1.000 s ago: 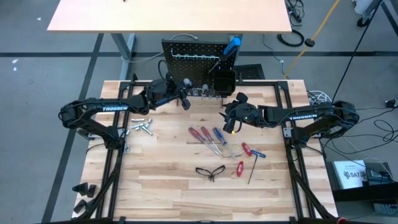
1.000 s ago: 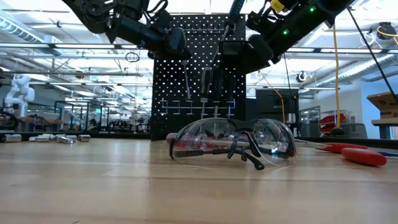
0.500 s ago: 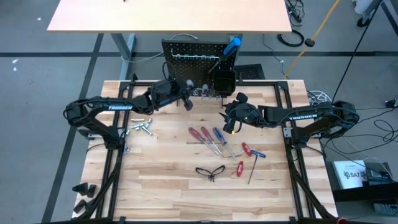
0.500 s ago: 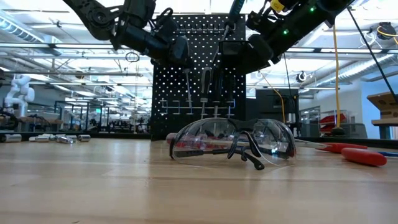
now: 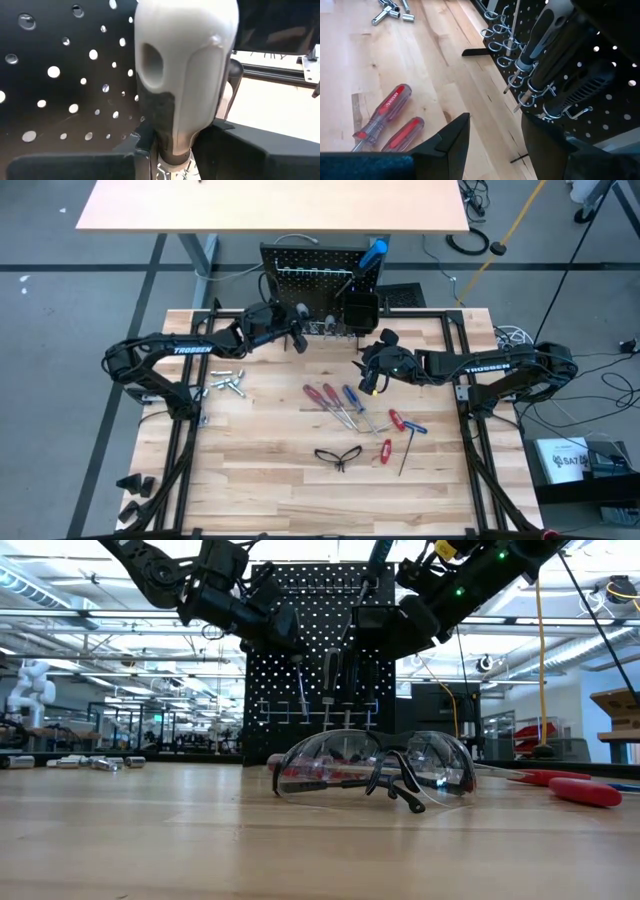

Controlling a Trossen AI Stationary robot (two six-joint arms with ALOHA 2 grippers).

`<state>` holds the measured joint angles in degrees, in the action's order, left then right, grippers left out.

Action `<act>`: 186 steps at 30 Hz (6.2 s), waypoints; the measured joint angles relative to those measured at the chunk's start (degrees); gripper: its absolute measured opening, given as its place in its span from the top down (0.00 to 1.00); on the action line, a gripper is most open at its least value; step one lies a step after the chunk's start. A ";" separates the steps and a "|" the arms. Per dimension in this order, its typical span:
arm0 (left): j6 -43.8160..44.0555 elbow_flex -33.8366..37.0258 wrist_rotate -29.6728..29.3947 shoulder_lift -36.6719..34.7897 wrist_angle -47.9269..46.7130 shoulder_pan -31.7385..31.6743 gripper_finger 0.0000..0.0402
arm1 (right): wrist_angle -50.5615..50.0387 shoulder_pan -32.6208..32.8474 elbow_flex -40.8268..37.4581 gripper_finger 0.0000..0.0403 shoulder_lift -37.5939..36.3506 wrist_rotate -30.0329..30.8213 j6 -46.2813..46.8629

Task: Hang tools onto peg board
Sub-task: Hang the gray screwdriver onto the peg board, then hang the red screwdriver onto the peg board

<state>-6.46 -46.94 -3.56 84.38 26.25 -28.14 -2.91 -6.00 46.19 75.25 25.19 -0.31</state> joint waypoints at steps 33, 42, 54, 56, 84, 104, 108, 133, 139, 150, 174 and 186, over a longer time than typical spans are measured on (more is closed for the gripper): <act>0.09 0.00 2.39 10.49 3.47 -0.11 0.80 | 0.04 -0.04 0.00 0.57 0.02 0.02 -0.03; 0.15 0.00 -1.20 10.37 5.11 -0.09 0.43 | 0.05 -0.02 0.00 0.57 0.02 0.02 -0.15; 0.20 0.00 -1.22 1.10 -3.89 3.06 0.36 | -0.99 -0.02 0.00 0.58 0.00 0.00 1.35; 0.19 -0.02 -1.20 -1.28 -6.68 4.00 0.36 | -1.46 -0.02 0.00 0.58 0.02 0.00 1.61; 7.06 24.27 10.95 -1.11 32.90 16.28 0.35 | -0.39 1.63 -0.02 0.58 2.38 -10.36 20.24; 4.59 29.28 5.81 -13.59 23.35 15.32 0.35 | 6.41 9.56 -0.02 0.58 15.57 -10.30 34.90; 4.11 30.58 5.17 -17.76 23.42 15.32 0.35 | 5.79 11.43 -0.02 0.58 17.83 -10.20 38.59; 4.61 31.38 5.48 -18.12 22.39 18.80 0.35 | -8.86 19.08 14.56 0.58 33.90 -3.04 40.58; 4.63 31.36 5.47 -18.12 22.00 20.50 0.35 | -11.05 20.83 16.13 0.58 30.37 -2.86 37.94; 4.70 31.36 5.40 -18.12 21.84 22.98 0.35 | -14.09 21.44 16.17 0.58 28.84 2.08 53.27; 6.19 31.32 5.12 -18.10 21.21 24.65 0.35 | -7.35 19.45 16.17 0.58 36.66 3.41 54.48; 6.19 31.32 4.99 -18.10 21.21 24.65 0.35 | -12.01 19.34 16.44 0.58 37.89 1.64 55.51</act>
<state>-0.27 -15.62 1.43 66.28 47.46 -3.49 -14.92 13.34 62.64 113.14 26.83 55.20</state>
